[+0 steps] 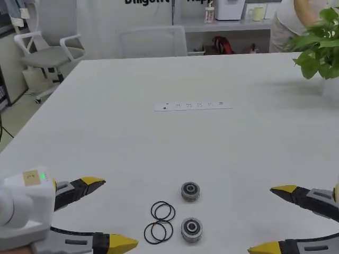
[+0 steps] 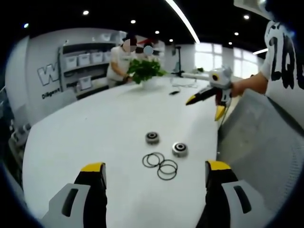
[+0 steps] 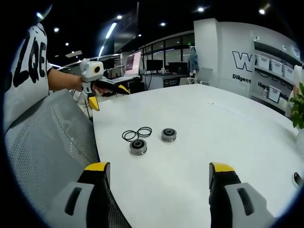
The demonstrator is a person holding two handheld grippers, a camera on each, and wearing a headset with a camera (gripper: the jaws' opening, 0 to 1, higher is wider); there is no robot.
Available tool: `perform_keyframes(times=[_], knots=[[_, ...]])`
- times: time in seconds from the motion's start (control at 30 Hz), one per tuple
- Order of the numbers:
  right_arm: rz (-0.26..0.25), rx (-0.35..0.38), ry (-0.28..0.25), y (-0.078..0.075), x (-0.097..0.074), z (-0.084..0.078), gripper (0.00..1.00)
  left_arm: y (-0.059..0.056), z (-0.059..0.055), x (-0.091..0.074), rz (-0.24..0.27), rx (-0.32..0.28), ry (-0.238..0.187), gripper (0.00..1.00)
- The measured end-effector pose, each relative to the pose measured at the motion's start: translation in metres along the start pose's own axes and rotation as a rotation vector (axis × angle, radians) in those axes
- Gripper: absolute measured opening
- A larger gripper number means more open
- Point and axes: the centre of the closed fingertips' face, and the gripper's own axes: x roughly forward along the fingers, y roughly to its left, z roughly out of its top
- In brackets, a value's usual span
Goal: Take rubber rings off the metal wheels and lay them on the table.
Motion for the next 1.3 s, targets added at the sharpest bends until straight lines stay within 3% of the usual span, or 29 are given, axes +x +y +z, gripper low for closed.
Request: perform_keyframes(times=[1.3], knots=[[-0.008,-0.015,0.006,0.0011,-0.0026,-0.0062,0.84,-0.0028,-0.0015,-0.0025,0.01,-0.005,0.001,0.87]])
